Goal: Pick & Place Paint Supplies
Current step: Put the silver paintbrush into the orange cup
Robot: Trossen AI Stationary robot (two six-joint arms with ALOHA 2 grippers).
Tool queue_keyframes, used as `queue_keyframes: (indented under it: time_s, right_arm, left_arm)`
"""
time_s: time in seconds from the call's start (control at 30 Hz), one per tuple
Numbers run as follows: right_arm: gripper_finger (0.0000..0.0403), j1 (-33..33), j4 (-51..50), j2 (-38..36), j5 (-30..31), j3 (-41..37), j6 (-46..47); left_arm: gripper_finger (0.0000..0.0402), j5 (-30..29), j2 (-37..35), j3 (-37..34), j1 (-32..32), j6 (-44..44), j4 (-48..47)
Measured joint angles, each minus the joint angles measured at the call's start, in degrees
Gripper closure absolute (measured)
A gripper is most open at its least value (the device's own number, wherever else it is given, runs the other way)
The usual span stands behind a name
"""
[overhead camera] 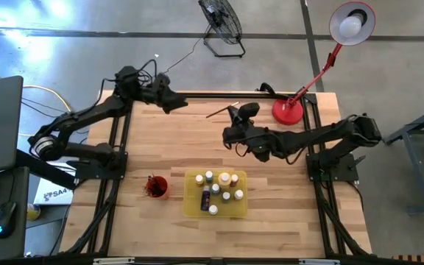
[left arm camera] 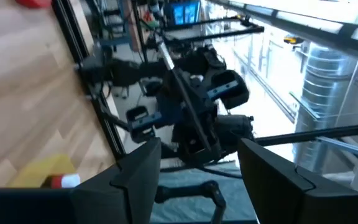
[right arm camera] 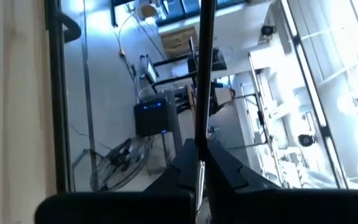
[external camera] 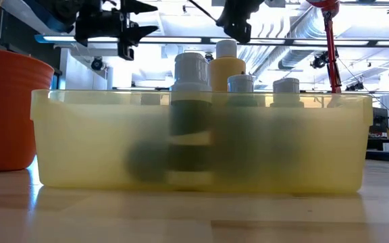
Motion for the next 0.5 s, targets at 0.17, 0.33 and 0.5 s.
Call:
queue_keyframes:
  time_s: [0.17,0.33,0.5]
  right_arm:
    - [0.0399,1.3,2.7,0.0,-3.3,0.0,-2.5]
    - [0.0399,2.0,3.4,0.0,-4.5,0.0,-3.6]
    - [0.0399,2.4,2.9,0.0,-7.1,0.0,-3.6]
  left_arm:
    - [0.0193,-4.3,1.6,0.0,-4.8,0.0,0.5]
    - [0.0193,-10.3,3.2,0.0,-9.5,-1.3,2.0]
    - [0.0193,-13.7,5.5,2.1,-14.1,-2.6,2.9]
